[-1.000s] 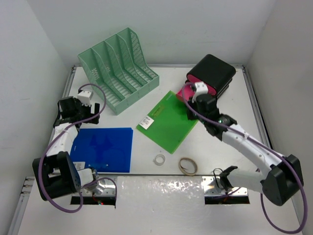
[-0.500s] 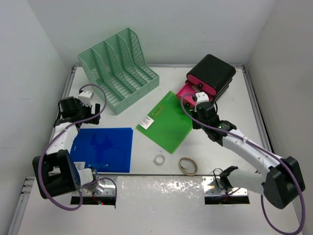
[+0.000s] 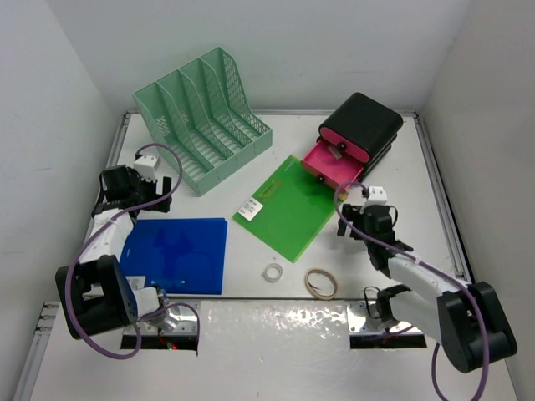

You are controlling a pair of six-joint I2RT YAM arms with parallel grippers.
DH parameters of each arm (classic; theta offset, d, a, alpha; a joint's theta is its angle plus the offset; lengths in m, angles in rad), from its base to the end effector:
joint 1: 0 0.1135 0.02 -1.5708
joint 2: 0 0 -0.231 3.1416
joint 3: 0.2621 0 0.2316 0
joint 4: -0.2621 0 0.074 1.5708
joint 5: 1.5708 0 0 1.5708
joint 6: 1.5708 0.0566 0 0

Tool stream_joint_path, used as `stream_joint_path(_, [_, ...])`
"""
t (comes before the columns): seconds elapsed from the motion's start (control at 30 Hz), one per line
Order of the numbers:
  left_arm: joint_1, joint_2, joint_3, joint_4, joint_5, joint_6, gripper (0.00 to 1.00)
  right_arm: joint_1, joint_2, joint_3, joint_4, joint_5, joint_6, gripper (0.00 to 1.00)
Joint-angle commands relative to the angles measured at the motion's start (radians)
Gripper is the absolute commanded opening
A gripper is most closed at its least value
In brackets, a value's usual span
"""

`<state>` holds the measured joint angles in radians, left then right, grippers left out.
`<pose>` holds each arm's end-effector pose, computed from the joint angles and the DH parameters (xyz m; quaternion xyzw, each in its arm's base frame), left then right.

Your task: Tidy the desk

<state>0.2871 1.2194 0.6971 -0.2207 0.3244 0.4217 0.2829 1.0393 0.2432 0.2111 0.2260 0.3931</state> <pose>0.2528 0.0558 0.1844 0.1256 0.8971 -0.0009 0.4235 0.2052 0.0464 0.1234 0.1015 0.8711 0.0622 0.4765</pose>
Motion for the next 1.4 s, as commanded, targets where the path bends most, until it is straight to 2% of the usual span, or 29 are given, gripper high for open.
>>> stream_joint_path(0.0, [-0.005, -0.009, 0.004, 0.03, 0.018, 0.009, 0.87, -0.031, 0.013, -0.106, 0.565, -0.163, -0.143, 0.88])
stream_joint_path(0.03, [-0.005, -0.009, 0.004, 0.03, 0.016, 0.009, 0.87, -0.074, 0.063, -0.12, 0.609, -0.292, -0.242, 0.89])
stream_joint_path(0.1, [-0.005, -0.014, 0.004, 0.03, 0.018, 0.011, 0.87, -0.137, 0.119, -0.09, 0.661, -0.413, -0.348, 0.87])
stream_joint_path(0.13, [-0.006, -0.015, 0.004, 0.03, 0.018, 0.011, 0.87, -0.154, 0.143, -0.075, 0.654, -0.46, -0.452, 0.87])
stream_joint_path(0.2, [-0.005, -0.02, 0.002, 0.03, 0.015, 0.014, 0.87, -0.241, 0.221, -0.023, 0.567, -0.644, -0.496, 0.87])
stream_joint_path(0.23, [-0.005, -0.024, 0.001, 0.03, 0.012, 0.017, 0.87, -0.289, 0.29, 0.048, 0.485, -0.801, -0.519, 0.88])
stream_joint_path(0.27, [-0.006, -0.024, 0.001, 0.032, 0.007, 0.019, 0.87, -0.289, 0.323, 0.085, 0.484, -0.854, -0.534, 0.88])
stream_joint_path(0.3, [-0.005, -0.027, -0.001, 0.032, 0.004, 0.019, 0.87, -0.347, 0.353, 0.117, 0.4, -0.884, -0.549, 0.88])
stream_joint_path(0.4, [-0.006, -0.032, -0.002, 0.037, -0.007, 0.023, 0.87, -0.411, 0.427, 0.255, 0.216, -0.985, -0.654, 0.85])
stream_joint_path(0.43, [-0.005, -0.031, -0.004, 0.043, -0.008, 0.023, 0.87, -0.419, 0.432, 0.269, 0.18, -1.01, -0.765, 0.85])
stream_joint_path(0.5, [-0.005, -0.027, -0.005, 0.047, -0.013, 0.025, 0.87, -0.422, 0.423, 0.307, 0.003, -1.065, -0.954, 0.86])
stream_joint_path(0.53, [-0.005, -0.024, -0.004, 0.049, -0.015, 0.026, 0.87, -0.422, 0.416, 0.308, -0.018, -1.056, -1.052, 0.87])
stream_joint_path(0.7, [-0.005, -0.02, -0.004, 0.052, -0.022, 0.025, 0.87, -0.456, 0.452, 0.32, 0.033, -1.071, -1.126, 0.87])
stream_joint_path(0.8, [-0.005, -0.017, -0.002, 0.053, -0.022, 0.02, 0.87, -0.458, 0.487, 0.356, -0.005, -1.111, -1.192, 0.83])
stream_joint_path(0.93, [-0.005, -0.012, 0.005, 0.055, -0.025, 0.008, 0.87, -0.465, 0.528, 0.387, 0.016, -1.117, -1.186, 0.8])
stream_joint_path(1.0, [-0.005, -0.011, 0.008, 0.055, -0.031, 0.008, 0.87, -0.471, 0.522, 0.381, 0.066, -1.132, -1.09, 0.79])
stream_joint_path(1.1, [-0.005, -0.011, 0.01, 0.055, -0.039, 0.008, 0.87, -0.475, 0.429, 0.284, 0.273, -1.235, -0.938, 0.79])
stream_joint_path(1.13, [-0.005, -0.009, 0.012, 0.055, -0.038, 0.006, 0.87, -0.475, 0.398, 0.253, 0.427, -1.24, -0.883, 0.79])
stream_joint_path(1.2, [-0.005, -0.006, 0.013, 0.054, -0.036, 0.006, 0.87, -0.475, 0.305, 0.162, 0.604, -1.176, -0.636, 0.77])
stream_joint_path(1.23, [-0.005, -0.004, 0.015, 0.053, -0.032, 0.006, 0.87, -0.475, 0.279, 0.141, 0.749, -1.132, -0.547, 0.6])
stream_joint_path(1.27, [-0.005, -0.006, 0.013, 0.052, -0.028, 0.008, 0.87, -0.475, 0.222, 0.099, 0.796, -1.007, -0.451, 0.53])
stream_joint_path(1.3, [-0.005, -0.006, 0.015, 0.049, -0.027, 0.008, 0.87, -0.475, 0.19, 0.078, 0.829, -0.943, -0.271, 0.52])
stream_joint_path(1.37, [-0.005, -0.011, 0.018, 0.043, -0.018, 0.008, 0.87, -0.469, 0.113, 0.012, 0.823, -0.8, -0.133, 0.53])
